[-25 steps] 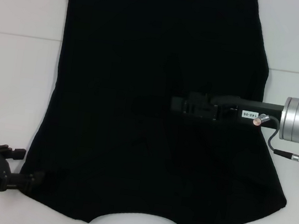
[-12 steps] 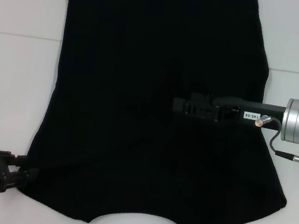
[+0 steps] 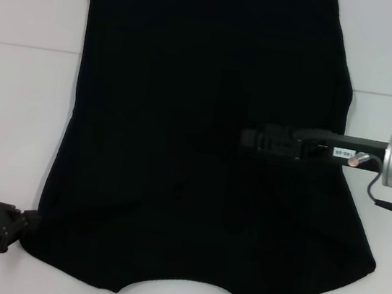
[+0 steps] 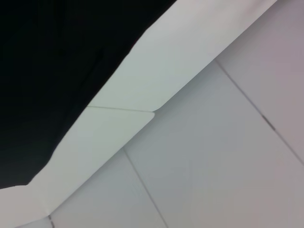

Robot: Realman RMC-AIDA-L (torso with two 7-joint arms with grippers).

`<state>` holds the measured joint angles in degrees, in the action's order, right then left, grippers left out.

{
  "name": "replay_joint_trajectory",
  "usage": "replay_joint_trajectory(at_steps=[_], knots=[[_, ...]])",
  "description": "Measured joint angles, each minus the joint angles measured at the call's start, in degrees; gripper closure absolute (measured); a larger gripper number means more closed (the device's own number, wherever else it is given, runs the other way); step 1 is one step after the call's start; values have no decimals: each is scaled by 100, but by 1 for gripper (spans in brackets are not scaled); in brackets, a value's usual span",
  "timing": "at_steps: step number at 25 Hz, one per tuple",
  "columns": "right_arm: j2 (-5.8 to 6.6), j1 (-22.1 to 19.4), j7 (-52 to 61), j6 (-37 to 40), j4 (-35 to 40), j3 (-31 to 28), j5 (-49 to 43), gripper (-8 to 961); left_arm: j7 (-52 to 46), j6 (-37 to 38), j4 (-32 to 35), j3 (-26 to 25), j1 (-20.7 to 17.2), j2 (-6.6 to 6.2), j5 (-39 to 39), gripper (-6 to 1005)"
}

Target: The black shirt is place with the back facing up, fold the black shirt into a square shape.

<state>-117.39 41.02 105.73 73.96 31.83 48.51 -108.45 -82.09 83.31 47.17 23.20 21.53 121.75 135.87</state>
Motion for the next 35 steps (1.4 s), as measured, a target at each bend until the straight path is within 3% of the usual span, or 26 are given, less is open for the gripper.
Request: replay_joint_trajectory(at_steps=[7, 13, 17, 24, 35], knots=[[220, -175, 353, 1, 51, -12, -10, 133, -1, 22, 3, 8, -27, -1, 0, 996], [741, -278, 1441, 25, 71, -11, -664, 132, -20, 136, 108, -52, -64, -11, -2, 995], [934, -363, 1943, 30, 70, -47, -1260, 132, -71, 117, 140, -89, -75, -16, -1, 995], [986, -574, 2131, 412, 95, -378, -1866, 133, -88, 153, 144, -187, -35, -36, -30, 994], [936, -630, 2193, 501, 37, -345, -2285, 133, -146, 144, 121, -161, 20, -38, -24, 992]])
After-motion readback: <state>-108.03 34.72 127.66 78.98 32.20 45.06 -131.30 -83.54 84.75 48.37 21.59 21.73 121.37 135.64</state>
